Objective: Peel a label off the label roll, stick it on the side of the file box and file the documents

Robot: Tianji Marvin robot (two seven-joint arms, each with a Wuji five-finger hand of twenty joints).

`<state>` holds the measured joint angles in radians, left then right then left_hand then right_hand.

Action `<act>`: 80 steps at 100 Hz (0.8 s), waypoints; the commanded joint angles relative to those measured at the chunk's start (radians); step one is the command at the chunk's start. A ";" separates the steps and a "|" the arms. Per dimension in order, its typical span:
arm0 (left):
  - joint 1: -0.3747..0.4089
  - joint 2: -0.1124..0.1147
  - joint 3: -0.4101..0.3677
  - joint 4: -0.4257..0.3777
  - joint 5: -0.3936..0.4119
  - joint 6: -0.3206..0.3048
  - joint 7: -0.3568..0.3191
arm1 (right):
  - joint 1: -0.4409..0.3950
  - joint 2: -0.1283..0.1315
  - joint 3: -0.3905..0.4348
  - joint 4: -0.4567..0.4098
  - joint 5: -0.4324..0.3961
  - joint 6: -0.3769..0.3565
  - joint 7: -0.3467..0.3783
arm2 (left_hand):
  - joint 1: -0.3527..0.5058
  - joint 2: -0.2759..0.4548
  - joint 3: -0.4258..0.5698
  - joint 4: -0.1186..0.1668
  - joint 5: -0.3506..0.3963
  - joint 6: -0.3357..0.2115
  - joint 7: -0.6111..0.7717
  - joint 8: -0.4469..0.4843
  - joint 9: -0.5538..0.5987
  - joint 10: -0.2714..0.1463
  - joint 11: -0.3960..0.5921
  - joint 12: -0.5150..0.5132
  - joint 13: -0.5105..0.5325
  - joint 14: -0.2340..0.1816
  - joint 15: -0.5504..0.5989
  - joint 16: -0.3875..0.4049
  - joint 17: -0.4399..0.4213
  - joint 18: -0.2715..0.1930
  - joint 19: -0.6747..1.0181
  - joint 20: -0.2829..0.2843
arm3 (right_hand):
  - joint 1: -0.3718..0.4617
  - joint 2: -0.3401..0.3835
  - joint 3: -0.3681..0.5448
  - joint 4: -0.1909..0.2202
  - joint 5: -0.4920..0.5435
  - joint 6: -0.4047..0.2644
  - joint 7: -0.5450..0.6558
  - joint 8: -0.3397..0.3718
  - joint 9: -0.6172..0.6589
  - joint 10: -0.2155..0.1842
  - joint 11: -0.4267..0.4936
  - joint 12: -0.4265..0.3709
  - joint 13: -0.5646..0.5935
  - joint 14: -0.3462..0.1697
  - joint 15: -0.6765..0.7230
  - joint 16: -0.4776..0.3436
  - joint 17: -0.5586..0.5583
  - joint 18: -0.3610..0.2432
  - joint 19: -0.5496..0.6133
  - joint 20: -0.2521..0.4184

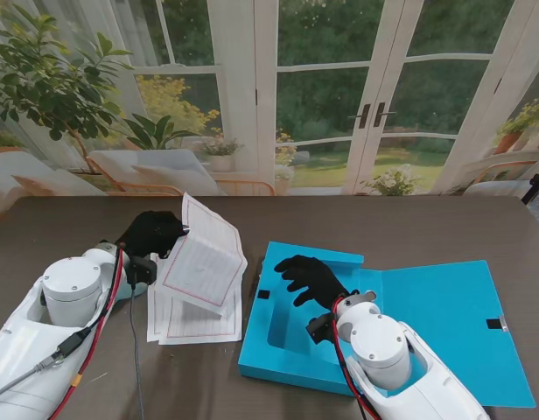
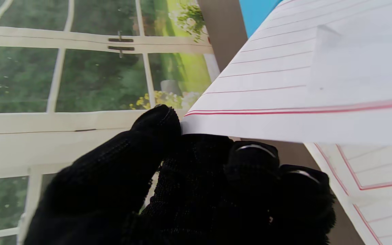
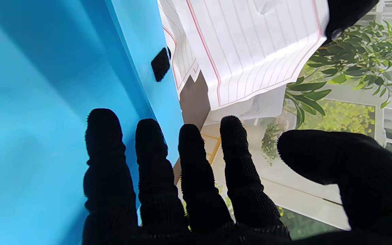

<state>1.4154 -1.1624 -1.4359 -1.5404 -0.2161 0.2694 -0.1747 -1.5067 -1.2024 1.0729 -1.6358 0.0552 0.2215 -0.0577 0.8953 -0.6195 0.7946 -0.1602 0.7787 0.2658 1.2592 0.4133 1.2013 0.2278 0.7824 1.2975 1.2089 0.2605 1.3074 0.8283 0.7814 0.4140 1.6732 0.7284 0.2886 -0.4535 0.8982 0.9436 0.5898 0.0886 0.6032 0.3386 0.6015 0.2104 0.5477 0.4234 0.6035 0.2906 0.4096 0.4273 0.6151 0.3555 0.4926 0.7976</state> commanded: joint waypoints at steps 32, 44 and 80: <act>0.068 0.001 -0.008 -0.195 -0.084 -0.020 -0.022 | 0.017 -0.022 -0.007 0.009 0.015 0.016 -0.030 | 0.044 -0.034 0.046 -0.008 0.019 0.023 0.037 0.025 0.046 0.001 0.004 0.026 0.034 -0.034 0.027 0.022 0.021 0.029 0.081 -0.024 | -0.026 0.049 -0.032 0.015 -0.023 0.012 0.023 -0.035 0.017 0.016 0.017 -0.007 0.020 0.010 0.014 -0.012 -0.412 0.009 -0.013 0.017; 0.079 0.003 -0.004 -0.228 -0.107 -0.033 -0.029 | 0.032 -0.030 -0.002 0.009 0.028 0.039 -0.045 | 0.046 -0.033 0.045 -0.008 0.019 0.023 0.035 0.026 0.046 0.002 0.002 0.027 0.033 -0.031 0.028 0.024 0.018 0.032 0.079 -0.024 | -0.074 0.102 -0.059 -0.014 -0.026 0.022 0.024 -0.040 0.017 0.022 0.015 -0.009 0.020 0.017 0.012 -0.014 -0.412 0.013 -0.013 0.016; 0.092 0.008 0.018 -0.280 -0.152 -0.058 -0.060 | 0.072 -0.058 0.029 0.033 0.192 0.111 -0.061 | 0.047 -0.032 0.042 -0.008 0.019 0.028 0.032 0.029 0.045 0.007 0.000 0.030 0.031 -0.024 0.030 0.028 0.011 0.043 0.077 -0.019 | -0.303 0.311 -0.095 -0.174 0.009 0.083 0.016 -0.064 0.003 0.044 -0.005 -0.016 -0.007 0.045 -0.021 -0.017 -0.451 0.006 -0.021 0.022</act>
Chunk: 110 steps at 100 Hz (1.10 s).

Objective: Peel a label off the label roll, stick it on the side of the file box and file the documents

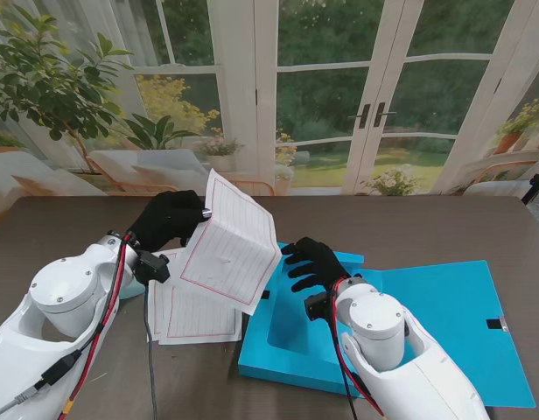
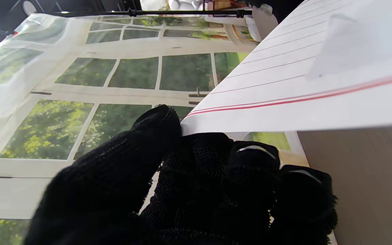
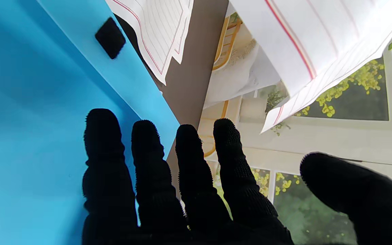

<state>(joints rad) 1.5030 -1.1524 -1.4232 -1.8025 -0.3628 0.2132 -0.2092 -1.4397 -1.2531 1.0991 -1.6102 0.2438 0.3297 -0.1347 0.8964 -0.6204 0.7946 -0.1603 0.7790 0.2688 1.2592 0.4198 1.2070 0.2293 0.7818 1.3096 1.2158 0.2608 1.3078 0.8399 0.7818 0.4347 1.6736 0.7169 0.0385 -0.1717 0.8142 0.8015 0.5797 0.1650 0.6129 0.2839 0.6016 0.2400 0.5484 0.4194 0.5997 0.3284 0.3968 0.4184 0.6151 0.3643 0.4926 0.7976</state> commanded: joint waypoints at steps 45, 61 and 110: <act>0.004 -0.001 0.027 -0.036 -0.029 0.003 -0.039 | 0.010 -0.022 0.025 0.007 0.224 -0.011 0.037 | 0.053 -0.034 0.039 -0.009 0.020 0.031 0.029 0.024 0.041 0.012 -0.002 0.016 0.023 -0.012 0.031 0.019 0.005 0.035 0.074 0.001 | -0.066 0.079 -0.021 -0.048 0.282 0.060 -0.025 0.019 0.101 0.057 -0.039 -0.013 0.042 0.039 -0.037 -0.003 -0.457 0.002 -0.032 0.019; 0.003 0.000 0.038 -0.028 -0.025 0.008 -0.043 | 0.008 -0.022 0.032 0.000 0.285 -0.017 0.051 | 0.054 -0.035 0.039 -0.010 0.021 0.031 0.028 0.025 0.041 0.015 -0.003 0.015 0.023 -0.009 0.031 0.020 0.005 0.036 0.073 0.003 | -0.060 0.043 -0.010 -0.045 0.333 0.062 -0.064 0.060 0.112 0.050 -0.052 -0.006 0.048 0.032 -0.046 0.003 -0.459 0.001 -0.033 0.017; -0.011 -0.001 0.081 0.007 0.003 0.029 -0.041 | -0.011 -0.018 0.051 -0.036 0.371 0.000 0.082 | 0.060 -0.032 0.034 -0.013 0.020 0.034 0.025 0.026 0.038 0.025 -0.004 0.014 0.012 0.015 0.034 0.024 -0.006 0.051 0.061 0.014 | 0.299 -0.461 0.128 0.213 0.230 0.011 0.171 0.261 0.159 -0.014 0.070 0.078 0.114 -0.021 0.077 0.039 -0.384 0.008 0.013 0.025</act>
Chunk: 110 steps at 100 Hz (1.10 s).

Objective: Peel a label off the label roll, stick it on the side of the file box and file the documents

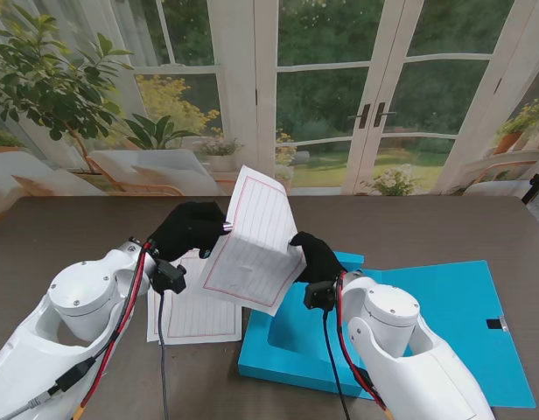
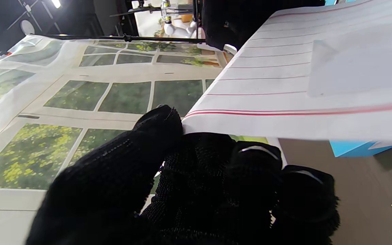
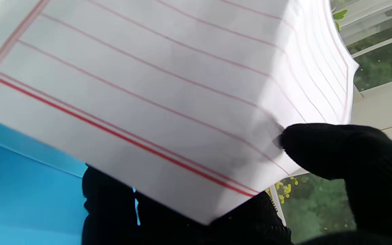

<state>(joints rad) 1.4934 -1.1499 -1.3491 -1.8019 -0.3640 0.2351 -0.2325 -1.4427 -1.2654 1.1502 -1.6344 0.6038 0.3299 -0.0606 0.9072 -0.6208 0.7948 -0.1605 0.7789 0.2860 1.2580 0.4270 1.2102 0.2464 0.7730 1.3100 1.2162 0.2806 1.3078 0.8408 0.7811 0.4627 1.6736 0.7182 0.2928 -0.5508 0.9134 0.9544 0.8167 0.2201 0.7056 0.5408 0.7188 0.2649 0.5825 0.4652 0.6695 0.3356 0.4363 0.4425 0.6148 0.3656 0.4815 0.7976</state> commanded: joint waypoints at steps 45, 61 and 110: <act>-0.033 -0.027 0.065 0.052 0.002 0.032 0.056 | -0.019 -0.023 0.000 -0.018 0.024 -0.075 -0.090 | 0.072 0.002 -0.004 -0.006 -0.009 0.031 0.010 0.041 -0.022 0.042 0.010 0.051 -0.071 0.060 0.040 0.040 -0.094 0.041 -0.019 0.103 | 0.267 -0.195 0.155 0.342 0.197 -0.269 0.449 -0.175 0.486 -0.109 0.069 0.162 0.447 -0.051 0.257 0.067 -0.178 0.055 0.615 -0.247; -0.043 -0.033 0.083 0.068 0.016 0.035 0.080 | -0.026 -0.024 0.010 -0.021 0.016 -0.086 -0.105 | 0.075 0.022 -0.044 0.008 -0.056 0.030 0.001 0.026 -0.092 0.064 -0.037 0.053 -0.170 0.113 -0.034 0.036 -0.209 0.034 -0.125 0.158 | 0.281 -0.173 0.202 0.379 0.247 -0.242 0.392 -0.137 0.518 -0.090 0.055 0.181 0.472 -0.016 0.276 0.073 -0.156 0.059 0.679 -0.273; -0.030 -0.059 0.097 0.100 0.047 0.019 0.197 | -0.052 -0.019 0.059 -0.055 -0.007 -0.059 -0.125 | -0.132 0.141 -0.044 0.067 -0.005 0.078 -1.072 -0.229 -0.445 0.174 -0.645 -0.844 -0.724 0.234 -0.962 -0.333 -0.704 -0.034 -0.791 -0.156 | 0.323 -0.186 0.280 0.421 0.294 -0.170 0.329 -0.051 0.529 -0.038 0.055 0.193 0.525 0.026 0.325 0.080 -0.106 0.047 0.715 -0.298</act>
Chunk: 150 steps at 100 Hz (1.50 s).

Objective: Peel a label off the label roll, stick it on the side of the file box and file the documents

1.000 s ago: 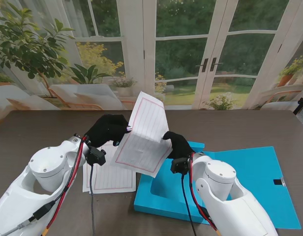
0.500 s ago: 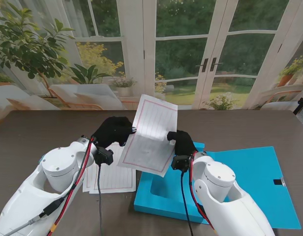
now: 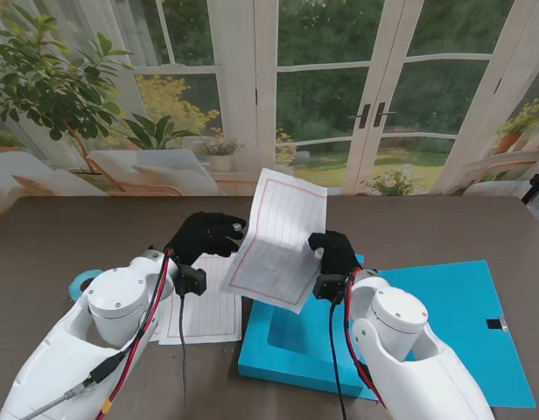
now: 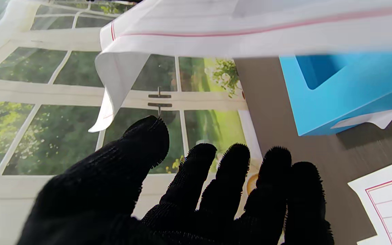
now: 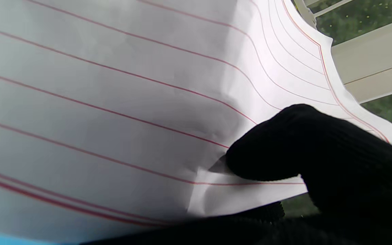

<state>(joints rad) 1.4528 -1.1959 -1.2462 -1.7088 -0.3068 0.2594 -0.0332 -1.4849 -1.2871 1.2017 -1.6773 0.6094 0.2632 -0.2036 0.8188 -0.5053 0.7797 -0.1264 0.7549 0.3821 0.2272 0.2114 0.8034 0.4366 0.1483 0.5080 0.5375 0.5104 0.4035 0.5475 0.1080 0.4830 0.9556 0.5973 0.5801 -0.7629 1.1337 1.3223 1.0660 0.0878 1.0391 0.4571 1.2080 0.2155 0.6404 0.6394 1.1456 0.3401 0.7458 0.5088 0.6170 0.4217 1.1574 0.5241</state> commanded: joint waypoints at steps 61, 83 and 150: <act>0.069 -0.011 -0.073 -0.002 0.041 -0.064 0.042 | -0.034 0.050 0.089 -0.017 -0.384 0.131 0.098 | -0.049 0.073 -0.095 0.036 0.024 -0.055 -0.085 -0.010 -0.108 -0.054 -0.044 -0.134 -0.137 -0.052 -0.219 -0.112 -0.091 -0.125 -0.325 -0.064 | 0.035 0.029 0.063 0.052 0.037 -0.025 -0.024 0.061 0.016 0.026 0.006 0.018 0.043 0.037 0.020 0.021 -0.114 0.011 0.033 -0.032; 0.078 -0.003 -0.080 0.006 0.095 -0.103 0.039 | -0.045 0.059 0.100 -0.021 -0.507 0.199 0.103 | -0.050 0.081 -0.114 0.039 0.018 -0.065 -0.088 -0.009 -0.121 -0.068 -0.046 -0.145 -0.147 -0.066 -0.250 -0.107 -0.081 -0.126 -0.459 -0.023 | 0.036 0.032 0.065 0.053 0.036 -0.023 -0.022 0.068 0.014 0.029 0.012 0.015 0.048 0.042 0.029 0.022 -0.112 0.025 0.037 -0.033; 0.112 0.003 -0.112 0.001 0.139 -0.133 0.043 | -0.002 0.057 0.056 0.045 -0.669 0.456 0.113 | -0.048 0.098 -0.122 0.041 0.023 -0.067 -0.085 -0.006 -0.122 -0.061 -0.046 -0.145 -0.142 -0.066 -0.275 -0.101 -0.017 -0.113 -0.694 0.103 | 0.025 0.056 0.059 0.048 0.026 -0.026 -0.015 0.074 0.003 0.025 0.027 0.007 0.040 0.037 0.038 0.014 -0.126 0.023 0.055 -0.040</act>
<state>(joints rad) 1.5591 -1.1928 -1.3573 -1.7048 -0.1659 0.1289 0.0242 -1.4874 -1.2259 1.2660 -1.6419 -0.0601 0.7091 -0.1123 0.7983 -0.4318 0.6790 -0.1230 0.7658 0.3459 0.1486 0.2004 0.6958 0.3944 0.1067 0.3725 0.4165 0.4605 0.1517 0.4469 0.0921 0.4002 0.2877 0.6805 0.5812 -0.7271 1.1341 1.3327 1.0660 0.0886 1.0155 0.5208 1.2064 0.2264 0.6416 0.6413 1.1546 0.3545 0.7615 0.5184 0.6260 0.4392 1.1670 0.5031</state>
